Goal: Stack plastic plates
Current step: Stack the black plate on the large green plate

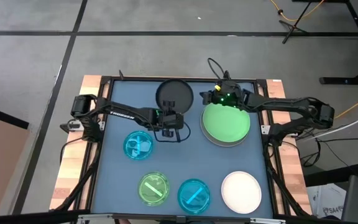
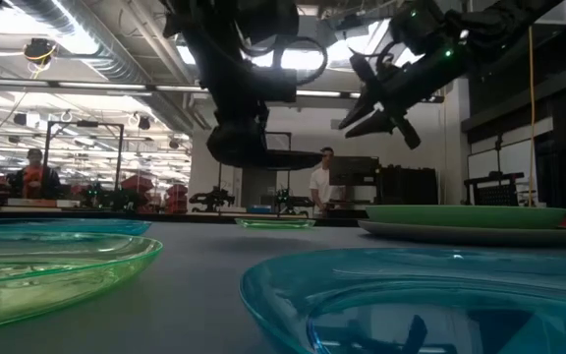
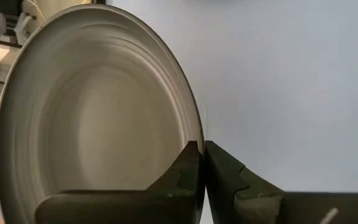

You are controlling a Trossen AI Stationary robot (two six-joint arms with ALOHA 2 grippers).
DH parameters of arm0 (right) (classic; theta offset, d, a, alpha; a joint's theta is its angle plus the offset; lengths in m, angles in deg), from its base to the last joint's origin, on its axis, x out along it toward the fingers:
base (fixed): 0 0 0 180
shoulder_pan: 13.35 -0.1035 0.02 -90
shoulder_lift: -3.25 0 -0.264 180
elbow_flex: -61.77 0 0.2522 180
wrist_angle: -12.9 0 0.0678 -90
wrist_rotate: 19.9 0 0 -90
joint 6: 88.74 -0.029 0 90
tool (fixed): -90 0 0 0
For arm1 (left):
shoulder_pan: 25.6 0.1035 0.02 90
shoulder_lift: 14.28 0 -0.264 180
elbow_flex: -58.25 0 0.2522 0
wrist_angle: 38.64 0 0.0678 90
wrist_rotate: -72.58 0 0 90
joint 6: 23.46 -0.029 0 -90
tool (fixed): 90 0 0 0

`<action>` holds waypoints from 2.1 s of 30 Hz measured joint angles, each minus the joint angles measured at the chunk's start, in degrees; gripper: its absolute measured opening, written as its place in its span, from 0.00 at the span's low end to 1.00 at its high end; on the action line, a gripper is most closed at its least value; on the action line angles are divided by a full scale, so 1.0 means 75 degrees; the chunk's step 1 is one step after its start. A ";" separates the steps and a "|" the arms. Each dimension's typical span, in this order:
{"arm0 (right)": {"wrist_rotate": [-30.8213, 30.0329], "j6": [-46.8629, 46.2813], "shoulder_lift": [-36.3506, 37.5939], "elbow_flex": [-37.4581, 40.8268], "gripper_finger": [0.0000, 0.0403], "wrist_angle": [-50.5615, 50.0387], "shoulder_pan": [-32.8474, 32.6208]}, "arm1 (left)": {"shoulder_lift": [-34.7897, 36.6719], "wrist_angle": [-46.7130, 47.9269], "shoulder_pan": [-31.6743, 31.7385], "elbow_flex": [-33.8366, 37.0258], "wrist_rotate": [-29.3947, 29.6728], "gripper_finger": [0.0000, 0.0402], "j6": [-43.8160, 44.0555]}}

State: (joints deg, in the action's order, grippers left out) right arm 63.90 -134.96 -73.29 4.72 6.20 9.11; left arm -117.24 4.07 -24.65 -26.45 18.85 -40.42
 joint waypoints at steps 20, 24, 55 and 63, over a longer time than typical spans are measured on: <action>-0.0121 -0.0274 -0.0944 0.0000 0.19 0.1287 0.0006 | 0.0012 -0.0442 -0.0003 0.0000 -0.0215 0.02 0.0054; -0.0243 -0.0267 -0.0943 0.0000 0.19 0.1204 0.0006 | 0.0012 -0.0527 -0.0003 0.0000 -0.0242 0.02 0.0051; 0.0703 -0.0177 -0.0929 0.0000 0.19 0.0850 0.0011 | 0.0012 -0.1108 -0.0291 0.0009 -0.0081 0.02 -0.0079; 0.0722 -0.0176 -0.0929 0.0000 0.19 0.0833 0.0012 | 0.0012 -0.1410 -0.0283 0.0015 -0.0049 0.02 -0.0617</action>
State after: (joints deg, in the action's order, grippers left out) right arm 69.31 -136.29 -80.26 4.72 12.45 9.20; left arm -117.15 -6.51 -26.77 -26.34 18.48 -45.05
